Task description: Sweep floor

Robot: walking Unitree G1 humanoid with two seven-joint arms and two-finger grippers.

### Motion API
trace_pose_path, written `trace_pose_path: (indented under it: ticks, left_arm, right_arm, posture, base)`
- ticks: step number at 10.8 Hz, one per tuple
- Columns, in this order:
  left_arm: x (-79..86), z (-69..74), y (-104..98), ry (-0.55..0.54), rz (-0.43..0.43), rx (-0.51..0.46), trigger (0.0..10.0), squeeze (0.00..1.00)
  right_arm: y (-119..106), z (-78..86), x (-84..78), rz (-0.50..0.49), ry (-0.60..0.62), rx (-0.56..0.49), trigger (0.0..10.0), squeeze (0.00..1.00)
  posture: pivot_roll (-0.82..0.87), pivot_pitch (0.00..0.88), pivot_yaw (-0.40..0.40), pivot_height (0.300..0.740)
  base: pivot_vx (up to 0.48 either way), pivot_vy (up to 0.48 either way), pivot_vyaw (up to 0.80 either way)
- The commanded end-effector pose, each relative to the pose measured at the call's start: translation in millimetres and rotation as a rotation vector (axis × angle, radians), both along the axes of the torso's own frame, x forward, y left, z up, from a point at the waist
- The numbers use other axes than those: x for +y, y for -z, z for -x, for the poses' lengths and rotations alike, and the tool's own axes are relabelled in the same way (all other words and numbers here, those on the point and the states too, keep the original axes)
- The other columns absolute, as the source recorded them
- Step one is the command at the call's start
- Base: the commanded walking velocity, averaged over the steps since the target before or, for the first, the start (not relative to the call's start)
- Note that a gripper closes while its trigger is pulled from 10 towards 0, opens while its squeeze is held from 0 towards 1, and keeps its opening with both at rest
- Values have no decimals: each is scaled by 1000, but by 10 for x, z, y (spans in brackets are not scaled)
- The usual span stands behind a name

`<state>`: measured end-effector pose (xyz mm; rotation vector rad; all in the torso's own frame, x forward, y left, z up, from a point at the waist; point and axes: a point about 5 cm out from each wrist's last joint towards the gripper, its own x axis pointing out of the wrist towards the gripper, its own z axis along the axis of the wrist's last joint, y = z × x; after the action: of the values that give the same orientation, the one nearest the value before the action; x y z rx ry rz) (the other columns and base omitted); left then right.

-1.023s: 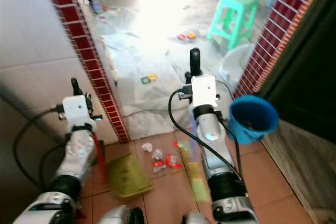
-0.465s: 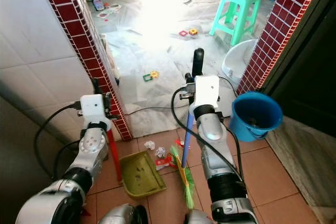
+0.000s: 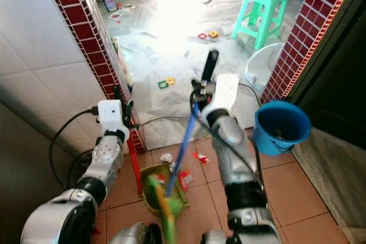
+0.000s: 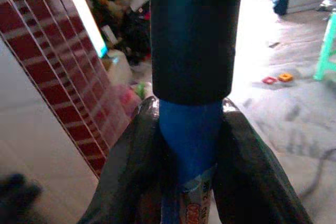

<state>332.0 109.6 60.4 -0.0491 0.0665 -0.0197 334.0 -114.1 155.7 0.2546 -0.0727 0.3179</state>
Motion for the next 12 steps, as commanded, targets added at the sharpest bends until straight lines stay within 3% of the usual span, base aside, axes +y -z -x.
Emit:
trace_pose_path:
  ticks: [1,2,3,5,8,10,12]
  left_arm:
    - [-156,96,178,36,73,114,10000,0]
    - [-167,90,171,40,78,114,10000,0]
    - [-142,59,131,18,70,96,10000,0]
    - [-93,-13,5,22,57,26,10000,0]
    - [-193,-39,-45,34,57,23,10000,0]
    - [-234,-88,-224,62,54,-83,10000,0]
    - [-204,-113,-300,46,26,-125,10000,0]
  right_arm:
    - [-283,-34,44,-71,-33,-86,10000,0]
    - [-361,-57,34,-58,-34,-113,10000,0]
    - [-503,-99,-30,58,-6,-202,10000,0]
    - [-484,-114,-141,212,55,-243,10000,0]
    - [-562,-75,-263,414,143,-374,10000,0]
    - [-430,-104,-317,453,176,-332,10000,0]
    - [-377,-112,-297,477,174,-323,10000,0]
  posture:
    - [-154,34,61,740]
    - [-157,28,61,740]
    - [-166,15,61,740]
    - [-176,10,52,740]
    - [-187,9,52,740]
    - [-170,6,41,740]
    - [-166,1,38,740]
  base:
    - [0,0,0]
    - [0,0,0]
    - [0,0,0]
    - [0,0,0]
    - [0,0,0]
    - [0,0,0]
    - [0,0,0]
